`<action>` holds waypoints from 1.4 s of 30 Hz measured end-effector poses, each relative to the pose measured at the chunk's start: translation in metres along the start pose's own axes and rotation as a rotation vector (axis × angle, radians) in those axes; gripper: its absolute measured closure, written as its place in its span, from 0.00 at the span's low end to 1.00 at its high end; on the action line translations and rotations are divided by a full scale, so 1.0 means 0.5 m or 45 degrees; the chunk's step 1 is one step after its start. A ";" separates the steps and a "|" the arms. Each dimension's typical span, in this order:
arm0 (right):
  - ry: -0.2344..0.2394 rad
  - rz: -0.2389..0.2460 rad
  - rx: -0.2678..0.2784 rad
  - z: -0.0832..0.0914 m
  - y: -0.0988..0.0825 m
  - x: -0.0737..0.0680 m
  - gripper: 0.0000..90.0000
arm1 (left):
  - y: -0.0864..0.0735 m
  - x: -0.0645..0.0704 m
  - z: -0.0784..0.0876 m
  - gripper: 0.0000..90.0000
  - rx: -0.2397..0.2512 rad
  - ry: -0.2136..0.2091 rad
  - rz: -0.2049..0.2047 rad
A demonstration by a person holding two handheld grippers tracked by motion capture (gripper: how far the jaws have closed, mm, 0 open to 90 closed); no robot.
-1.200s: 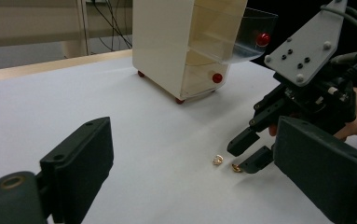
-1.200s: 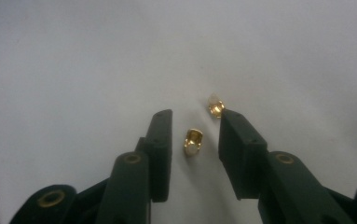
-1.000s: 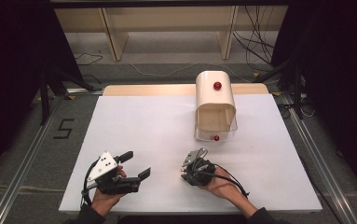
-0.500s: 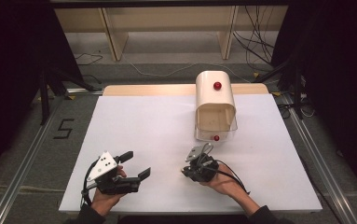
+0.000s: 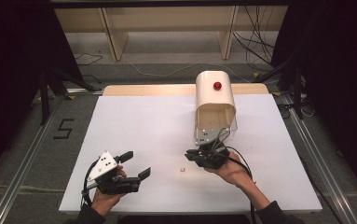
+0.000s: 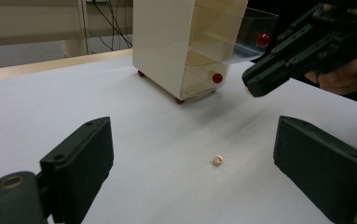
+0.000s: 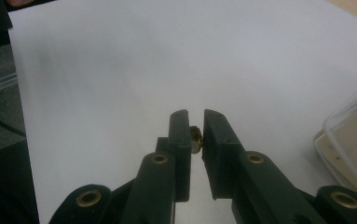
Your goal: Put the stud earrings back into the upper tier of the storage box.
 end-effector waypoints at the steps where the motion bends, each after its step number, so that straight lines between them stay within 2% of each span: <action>1: -0.005 0.002 0.010 0.005 0.003 0.003 0.91 | 0.000 0.000 0.000 0.13 0.000 0.001 0.000; 7: -0.047 -0.004 0.064 0.044 0.030 0.027 0.91 | 0.000 0.000 0.000 0.13 0.003 -0.001 0.003; 14: -0.085 -0.013 0.119 0.071 0.053 0.049 0.91 | 0.001 -0.001 0.000 0.13 0.004 -0.004 0.009; 22: -0.173 -0.042 0.177 0.107 0.070 0.088 0.91 | 0.001 -0.001 0.001 0.13 0.009 -0.006 0.014; 30: -0.233 -0.080 0.187 0.119 0.061 0.114 0.91 | 0.002 -0.001 0.002 0.13 0.010 -0.004 0.010; 33: -0.279 -0.108 0.186 0.128 0.053 0.129 0.91 | 0.002 -0.001 0.002 0.13 0.011 -0.004 0.007; 42: -0.312 -0.145 0.158 0.127 0.038 0.144 0.91 | 0.003 0.000 0.003 0.13 0.016 -0.005 0.004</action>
Point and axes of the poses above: each handheld gripper's, and its own axes: z roughly backward along the jaws, y roughly out of its top, x roughly to its right, the point moved 3 cm from there along -z, roughly forward along the jaws, and after that the axes turned 13 degrees about z, right-handed, at the moved point
